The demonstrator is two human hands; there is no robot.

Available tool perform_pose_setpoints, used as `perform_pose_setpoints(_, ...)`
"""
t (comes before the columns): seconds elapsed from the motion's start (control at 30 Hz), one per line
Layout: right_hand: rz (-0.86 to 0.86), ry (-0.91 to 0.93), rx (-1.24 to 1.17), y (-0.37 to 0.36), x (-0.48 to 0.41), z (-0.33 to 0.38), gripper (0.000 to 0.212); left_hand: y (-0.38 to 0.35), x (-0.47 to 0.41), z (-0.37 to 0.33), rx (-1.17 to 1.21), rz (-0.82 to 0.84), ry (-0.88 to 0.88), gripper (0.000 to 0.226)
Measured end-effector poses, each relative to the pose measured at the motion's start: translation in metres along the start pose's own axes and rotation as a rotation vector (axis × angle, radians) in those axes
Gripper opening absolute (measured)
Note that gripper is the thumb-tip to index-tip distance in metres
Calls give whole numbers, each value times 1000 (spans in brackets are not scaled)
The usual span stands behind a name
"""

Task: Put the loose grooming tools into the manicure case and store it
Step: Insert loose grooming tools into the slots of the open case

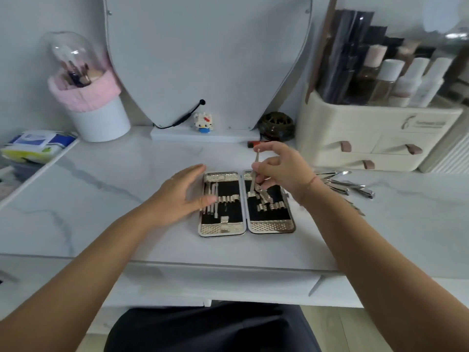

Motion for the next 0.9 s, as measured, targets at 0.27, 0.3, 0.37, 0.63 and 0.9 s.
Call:
perform_pose_setpoints(0.27, 33, -40, 158, -44, -32, -6, 24, -3, 8, 9, -132, 21, -92, 115)
perform_pose_setpoints(0.3, 29, -45, 191, -46, -34, -7, 24, -4, 9, 10, -133, 24, -89, 116)
perform_pose_setpoints(0.37, 32, -45, 248, -47, -37, -8, 23, -5, 9, 11, -149, 32, -84, 119)
perform_pose_setpoints(0.63, 140, 14, 490, -47, -42, -7, 20, -7, 7, 14, -166, 58, -84, 116)
perform_pose_setpoints(0.9, 195, 166, 892, -51, -30, 5, 26, -6, 8, 12, -166, 65, -78, 112)
Point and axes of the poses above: each hand's wrist, its own x-axis away from the middle knuckle, its own y-axis out of the back of the hand, z = x × y, the point moved 2 cm from there along -x, towards the middle knuckle, and after that the axes turned 2 degrees about -z, right-handed, at the moved point
